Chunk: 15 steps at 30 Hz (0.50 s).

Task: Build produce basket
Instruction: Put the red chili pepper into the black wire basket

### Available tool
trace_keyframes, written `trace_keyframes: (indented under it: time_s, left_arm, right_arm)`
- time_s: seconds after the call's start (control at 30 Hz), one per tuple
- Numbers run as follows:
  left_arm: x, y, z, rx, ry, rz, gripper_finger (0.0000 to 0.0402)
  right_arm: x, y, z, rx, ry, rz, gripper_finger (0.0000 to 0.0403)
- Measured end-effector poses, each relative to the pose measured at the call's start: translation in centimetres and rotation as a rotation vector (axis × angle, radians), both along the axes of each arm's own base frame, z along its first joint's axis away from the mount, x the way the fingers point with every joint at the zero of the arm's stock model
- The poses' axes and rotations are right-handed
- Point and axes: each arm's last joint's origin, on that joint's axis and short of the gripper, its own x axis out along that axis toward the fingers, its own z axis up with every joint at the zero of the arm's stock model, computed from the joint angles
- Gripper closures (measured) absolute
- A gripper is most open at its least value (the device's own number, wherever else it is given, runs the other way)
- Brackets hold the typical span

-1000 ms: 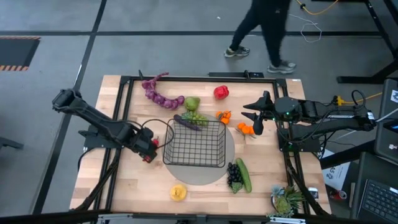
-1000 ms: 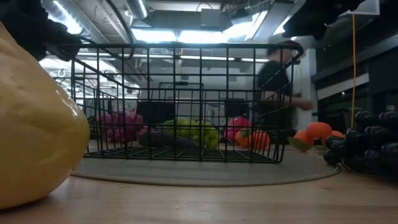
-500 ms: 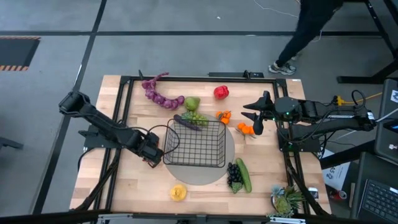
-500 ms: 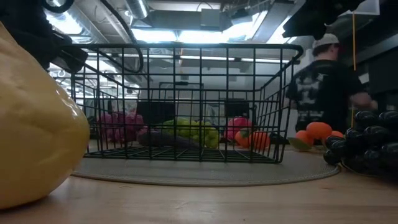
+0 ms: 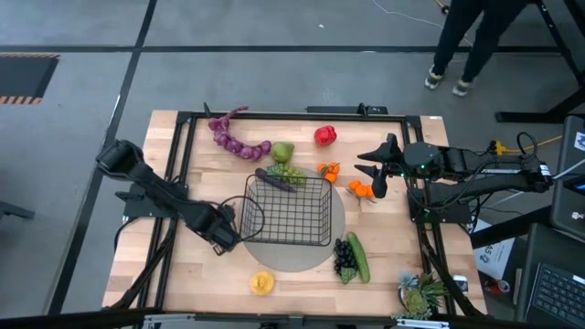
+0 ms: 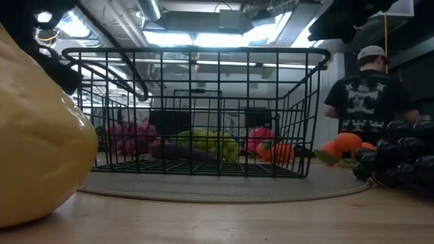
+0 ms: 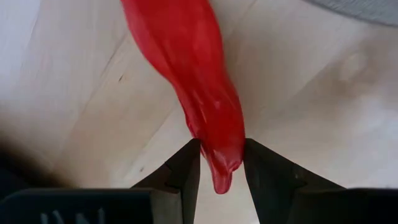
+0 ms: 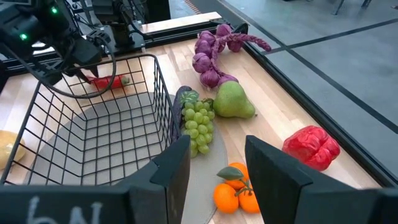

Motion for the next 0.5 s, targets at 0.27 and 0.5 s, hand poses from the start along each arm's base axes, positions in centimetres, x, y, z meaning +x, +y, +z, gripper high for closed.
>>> trace_keyframes:
  time_s: [0.27, 0.5]
  left_arm:
    - [0.11, -0.04, -0.47, 0.019, 0.017, -0.001, 0.0287]
    - [0.14, 0.00, -0.46, 0.033, 0.008, -0.001, 0.0287]
  right_arm:
    - [0.00, 0.00, 0.00, 0.002, -0.001, -0.001, 0.0248]
    - [0.00, 0.01, 0.00, 0.002, -0.001, 0.000, 0.0248]
